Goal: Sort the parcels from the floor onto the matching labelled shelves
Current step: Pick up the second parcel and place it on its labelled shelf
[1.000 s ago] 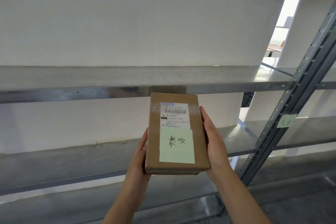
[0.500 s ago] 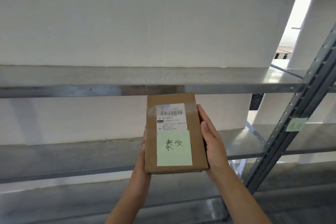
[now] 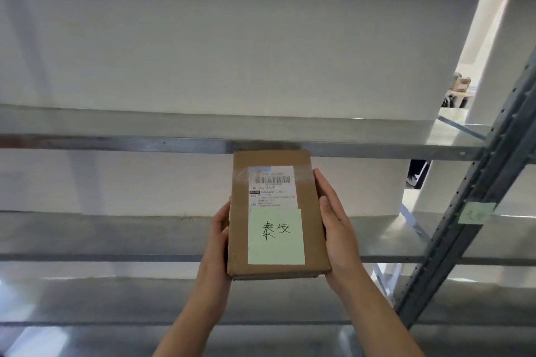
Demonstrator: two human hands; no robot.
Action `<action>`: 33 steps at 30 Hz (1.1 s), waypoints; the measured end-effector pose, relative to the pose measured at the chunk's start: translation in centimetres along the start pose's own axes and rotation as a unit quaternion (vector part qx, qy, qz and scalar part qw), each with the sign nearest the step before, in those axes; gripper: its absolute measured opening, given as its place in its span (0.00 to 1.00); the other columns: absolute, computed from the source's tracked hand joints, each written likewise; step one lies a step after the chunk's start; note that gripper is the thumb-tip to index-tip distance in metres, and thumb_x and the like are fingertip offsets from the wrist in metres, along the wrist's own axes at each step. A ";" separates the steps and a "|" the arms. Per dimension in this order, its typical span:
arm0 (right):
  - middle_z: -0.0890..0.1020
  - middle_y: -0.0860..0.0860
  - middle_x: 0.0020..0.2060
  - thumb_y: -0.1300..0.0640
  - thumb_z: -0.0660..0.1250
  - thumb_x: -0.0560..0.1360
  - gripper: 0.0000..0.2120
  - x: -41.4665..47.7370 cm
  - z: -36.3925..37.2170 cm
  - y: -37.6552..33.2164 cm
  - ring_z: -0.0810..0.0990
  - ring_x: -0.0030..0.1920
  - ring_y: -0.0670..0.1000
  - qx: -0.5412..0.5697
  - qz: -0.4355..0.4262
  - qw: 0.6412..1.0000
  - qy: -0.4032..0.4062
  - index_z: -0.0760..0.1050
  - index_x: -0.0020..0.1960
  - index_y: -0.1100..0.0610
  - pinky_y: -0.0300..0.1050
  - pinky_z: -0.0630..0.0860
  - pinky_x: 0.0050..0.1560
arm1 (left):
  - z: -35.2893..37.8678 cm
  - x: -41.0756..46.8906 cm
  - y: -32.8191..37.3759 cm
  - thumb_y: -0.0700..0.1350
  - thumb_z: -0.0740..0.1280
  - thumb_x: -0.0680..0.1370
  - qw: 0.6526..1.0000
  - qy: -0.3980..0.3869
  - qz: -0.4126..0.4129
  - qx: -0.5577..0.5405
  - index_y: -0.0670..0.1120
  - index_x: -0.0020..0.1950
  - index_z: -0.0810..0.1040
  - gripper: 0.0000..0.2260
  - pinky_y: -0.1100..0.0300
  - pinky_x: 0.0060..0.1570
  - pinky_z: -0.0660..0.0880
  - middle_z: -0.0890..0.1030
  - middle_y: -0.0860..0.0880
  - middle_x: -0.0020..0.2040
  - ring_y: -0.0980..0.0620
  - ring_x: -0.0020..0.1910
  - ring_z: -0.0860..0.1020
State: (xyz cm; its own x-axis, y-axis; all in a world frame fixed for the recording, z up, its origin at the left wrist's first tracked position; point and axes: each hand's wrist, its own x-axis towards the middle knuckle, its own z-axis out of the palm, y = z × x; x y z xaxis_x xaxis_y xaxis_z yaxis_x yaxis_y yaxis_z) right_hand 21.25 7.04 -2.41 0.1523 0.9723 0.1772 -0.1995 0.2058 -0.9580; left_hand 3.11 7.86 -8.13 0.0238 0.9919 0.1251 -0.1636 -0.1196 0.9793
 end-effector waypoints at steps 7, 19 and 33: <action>0.79 0.42 0.66 0.51 0.53 0.85 0.18 -1.5 -0.1 -1.5 0.79 0.65 0.48 0.016 -0.001 0.998 -0.052 0.70 0.71 0.37 0.57 0.75 0.67 | 0.7 -3.1 1.0 0.58 0.50 0.83 0.998 0.041 0.011 -0.040 0.54 0.76 0.69 0.24 0.49 0.65 0.74 0.82 0.51 0.66 0.49 0.67 0.79; 0.79 0.40 0.66 0.53 0.53 0.85 0.19 -4.3 3.3 0.6 0.80 0.64 0.47 0.055 0.010 0.990 -0.131 0.69 0.72 0.39 0.56 0.76 0.66 | -2.7 -9.2 2.1 0.51 0.49 0.87 0.990 0.127 0.047 0.034 0.49 0.77 0.69 0.21 0.66 0.58 0.78 0.81 0.50 0.67 0.60 0.62 0.80; 0.78 0.41 0.67 0.53 0.54 0.85 0.19 -11.2 24.1 4.8 0.80 0.64 0.47 0.067 0.057 0.932 -0.352 0.69 0.73 0.40 0.49 0.79 0.60 | -19.2 -20.6 5.9 0.53 0.52 0.84 0.933 0.348 0.088 -0.024 0.61 0.72 0.71 0.18 0.72 0.53 0.76 0.81 0.64 0.65 0.66 0.64 0.78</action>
State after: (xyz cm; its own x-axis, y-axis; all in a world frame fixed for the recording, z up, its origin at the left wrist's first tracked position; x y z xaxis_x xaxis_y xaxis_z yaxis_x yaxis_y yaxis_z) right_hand -4.73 -0.18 -3.61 -0.5407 0.8103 0.2257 -0.3014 0.0639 -0.9514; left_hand -17.24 -12.43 -7.99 -0.6512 0.7472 0.1327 -0.1488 -0.2971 0.9432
